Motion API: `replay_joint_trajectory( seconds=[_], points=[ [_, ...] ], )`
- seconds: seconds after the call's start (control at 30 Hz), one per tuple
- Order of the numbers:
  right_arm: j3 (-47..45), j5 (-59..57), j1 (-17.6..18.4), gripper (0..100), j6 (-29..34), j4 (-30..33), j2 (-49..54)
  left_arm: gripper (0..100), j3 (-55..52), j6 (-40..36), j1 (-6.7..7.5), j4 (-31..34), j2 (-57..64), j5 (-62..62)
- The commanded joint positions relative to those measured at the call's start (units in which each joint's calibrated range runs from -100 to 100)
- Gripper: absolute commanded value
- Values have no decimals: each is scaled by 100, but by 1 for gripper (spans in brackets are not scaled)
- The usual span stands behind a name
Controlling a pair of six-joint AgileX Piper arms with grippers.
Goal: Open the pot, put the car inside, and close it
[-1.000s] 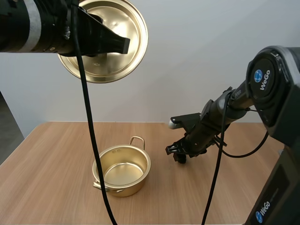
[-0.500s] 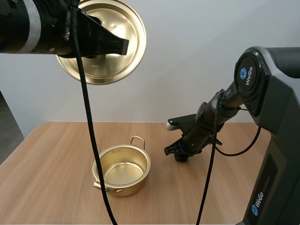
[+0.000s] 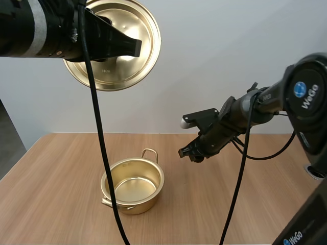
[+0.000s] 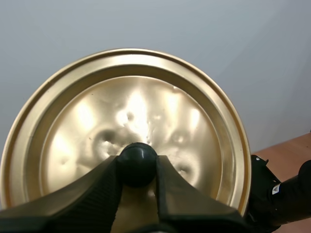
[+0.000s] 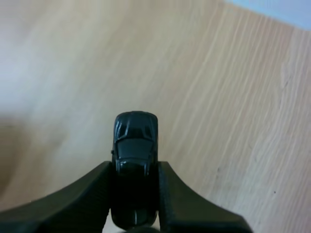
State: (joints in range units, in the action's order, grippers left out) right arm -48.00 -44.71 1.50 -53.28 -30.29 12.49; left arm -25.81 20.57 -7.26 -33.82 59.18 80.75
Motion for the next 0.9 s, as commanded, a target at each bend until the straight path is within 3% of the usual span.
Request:
replay_joint_trajectory(
  seconds=[0.0,0.13,0.33,0.53,0.7,0.87],
  points=[
    [12,-1333,3,0,-835,-958,837,0,0,0,0,-1,-7,-5],
    [12,-3573,3,0,-1857,-2263,1541,0,0,0,0,19,-7,-57],
    [12,-4940,74,0,-2378,-3379,1865,0,0,0,-74,106,-7,-57],
    [12,-4370,708,0,-2428,-3410,1592,0,0,0,-226,-136,-7,40],
    [12,-2769,1296,0,-2346,-2651,1169,0,0,0,-337,-234,-7,272],
    [12,-2009,1394,0,-2234,-2226,745,0,0,0,-391,-234,-7,382]
  ],
)
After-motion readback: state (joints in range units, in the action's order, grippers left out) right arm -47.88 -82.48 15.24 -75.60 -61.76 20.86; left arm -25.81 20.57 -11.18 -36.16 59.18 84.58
